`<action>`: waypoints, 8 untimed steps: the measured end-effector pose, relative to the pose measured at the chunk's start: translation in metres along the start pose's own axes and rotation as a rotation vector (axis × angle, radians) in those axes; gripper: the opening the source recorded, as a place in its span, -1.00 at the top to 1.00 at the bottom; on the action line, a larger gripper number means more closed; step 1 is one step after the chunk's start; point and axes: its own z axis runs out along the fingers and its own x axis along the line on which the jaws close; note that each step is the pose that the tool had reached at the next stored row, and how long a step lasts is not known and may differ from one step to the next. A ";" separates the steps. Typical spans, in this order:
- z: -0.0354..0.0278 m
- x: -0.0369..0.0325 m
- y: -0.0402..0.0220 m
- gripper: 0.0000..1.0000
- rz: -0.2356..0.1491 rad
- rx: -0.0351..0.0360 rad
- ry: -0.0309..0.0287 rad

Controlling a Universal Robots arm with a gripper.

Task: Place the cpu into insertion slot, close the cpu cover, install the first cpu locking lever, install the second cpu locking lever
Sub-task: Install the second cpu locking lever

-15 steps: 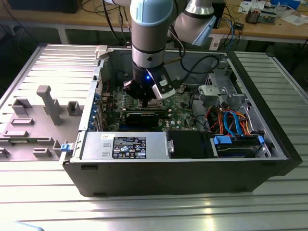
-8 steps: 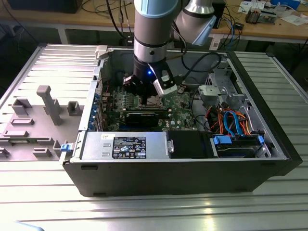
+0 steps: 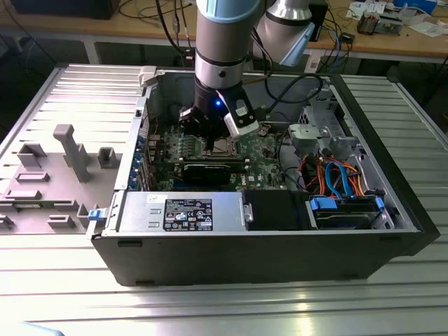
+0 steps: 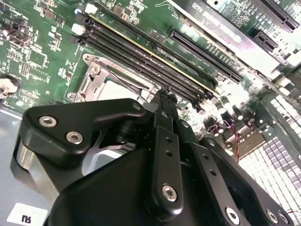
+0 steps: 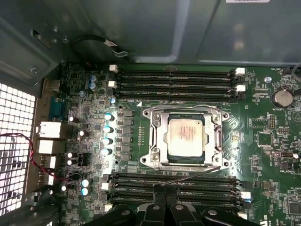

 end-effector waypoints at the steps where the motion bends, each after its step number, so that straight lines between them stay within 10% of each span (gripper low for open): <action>1: 0.0000 -0.0002 0.0000 0.79 0.000 -0.0002 -0.0001; 8: 0.0028 -0.0014 -0.0003 0.79 -0.034 -0.0038 0.0067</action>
